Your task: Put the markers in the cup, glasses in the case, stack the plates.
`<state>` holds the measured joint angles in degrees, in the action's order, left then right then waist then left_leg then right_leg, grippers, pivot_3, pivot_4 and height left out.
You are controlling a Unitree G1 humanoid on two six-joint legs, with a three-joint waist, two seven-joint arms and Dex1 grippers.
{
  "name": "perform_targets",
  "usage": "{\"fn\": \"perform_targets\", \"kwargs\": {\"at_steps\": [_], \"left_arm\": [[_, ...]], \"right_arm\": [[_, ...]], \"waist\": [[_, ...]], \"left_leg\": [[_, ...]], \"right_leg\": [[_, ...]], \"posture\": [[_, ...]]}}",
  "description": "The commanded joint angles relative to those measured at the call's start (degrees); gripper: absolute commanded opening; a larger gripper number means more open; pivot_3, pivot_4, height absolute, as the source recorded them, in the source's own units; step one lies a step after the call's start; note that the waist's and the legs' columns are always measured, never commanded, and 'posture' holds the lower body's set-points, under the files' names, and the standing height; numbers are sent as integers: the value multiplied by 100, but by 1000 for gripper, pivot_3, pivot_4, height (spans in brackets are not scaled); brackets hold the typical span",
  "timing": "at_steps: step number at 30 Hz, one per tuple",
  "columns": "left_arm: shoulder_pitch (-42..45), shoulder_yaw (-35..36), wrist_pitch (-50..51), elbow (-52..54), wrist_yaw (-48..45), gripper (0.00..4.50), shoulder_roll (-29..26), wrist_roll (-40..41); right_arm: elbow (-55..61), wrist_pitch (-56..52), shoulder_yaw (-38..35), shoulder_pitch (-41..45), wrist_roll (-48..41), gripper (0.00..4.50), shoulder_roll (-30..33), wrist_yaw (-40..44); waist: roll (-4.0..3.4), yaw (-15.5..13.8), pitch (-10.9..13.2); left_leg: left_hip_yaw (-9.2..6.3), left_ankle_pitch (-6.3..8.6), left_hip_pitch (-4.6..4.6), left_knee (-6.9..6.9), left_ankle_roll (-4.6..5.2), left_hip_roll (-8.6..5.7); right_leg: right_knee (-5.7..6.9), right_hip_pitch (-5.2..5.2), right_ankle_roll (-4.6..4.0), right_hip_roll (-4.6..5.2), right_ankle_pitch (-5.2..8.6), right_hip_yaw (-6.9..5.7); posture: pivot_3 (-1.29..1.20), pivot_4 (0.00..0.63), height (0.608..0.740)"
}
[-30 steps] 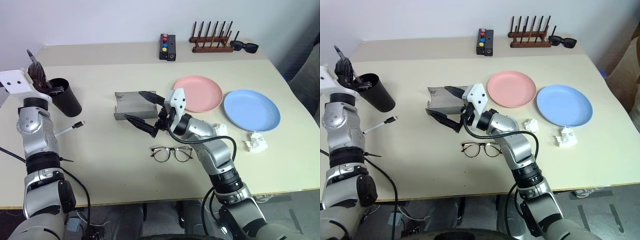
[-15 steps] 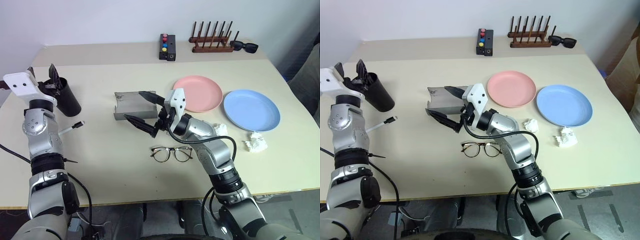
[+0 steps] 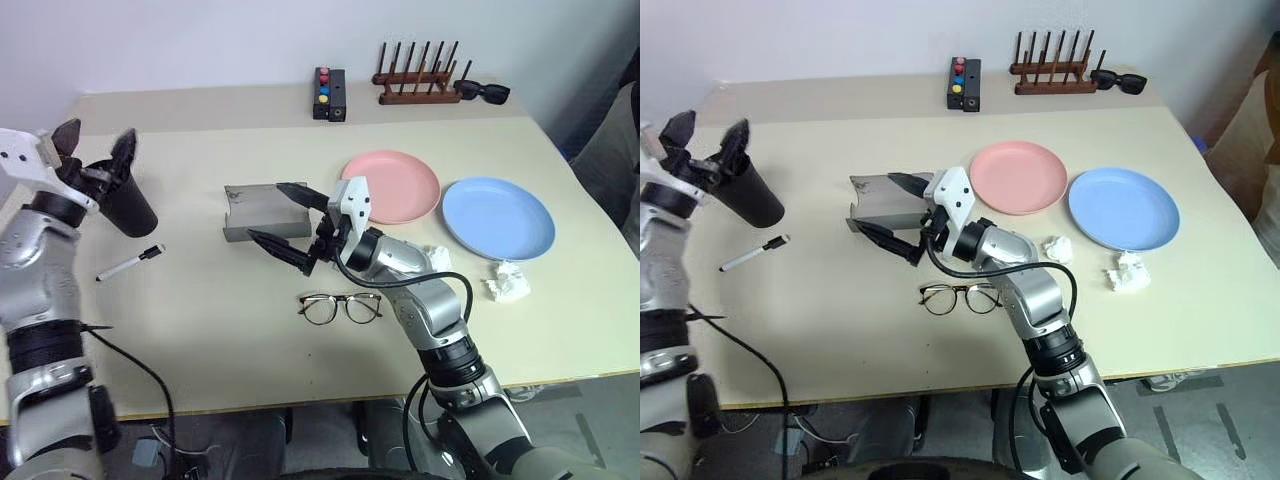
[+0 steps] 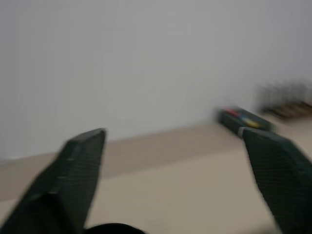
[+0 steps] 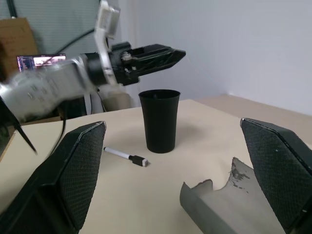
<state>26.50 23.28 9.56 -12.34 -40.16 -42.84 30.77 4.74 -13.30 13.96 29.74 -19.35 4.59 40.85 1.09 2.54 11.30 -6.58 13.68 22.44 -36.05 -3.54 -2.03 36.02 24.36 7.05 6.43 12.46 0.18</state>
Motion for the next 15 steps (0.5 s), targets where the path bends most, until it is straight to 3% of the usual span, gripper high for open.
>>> {"fn": "perform_targets", "kwargs": {"at_steps": [1,6,15], "left_arm": [[-269,-234,853,304,-765,4476,-651,103],[-689,-1037,1133,-42,-1579,4476,-1669,-756],[238,-2171,1112,-1541,-2259,4476,-1792,-1842]], "right_arm": [[266,28,-77,124,-119,4500,52,117],[422,-174,-145,228,-321,4500,470,541],[554,-289,6,112,-305,4500,558,708]], "waist": [[0,4,0],[-6,8,4],[-5,-4,3]], "left_leg": [[-1,0,-1,0,0,0],[2,0,-3,6,0,2],[1,0,-1,6,0,2]], "right_leg": [[1,0,-1,0,0,0],[1,3,-5,-3,5,3],[2,5,-7,-4,10,0]], "posture": [[0,150,734],[0,150,734],[0,150,734]]}}
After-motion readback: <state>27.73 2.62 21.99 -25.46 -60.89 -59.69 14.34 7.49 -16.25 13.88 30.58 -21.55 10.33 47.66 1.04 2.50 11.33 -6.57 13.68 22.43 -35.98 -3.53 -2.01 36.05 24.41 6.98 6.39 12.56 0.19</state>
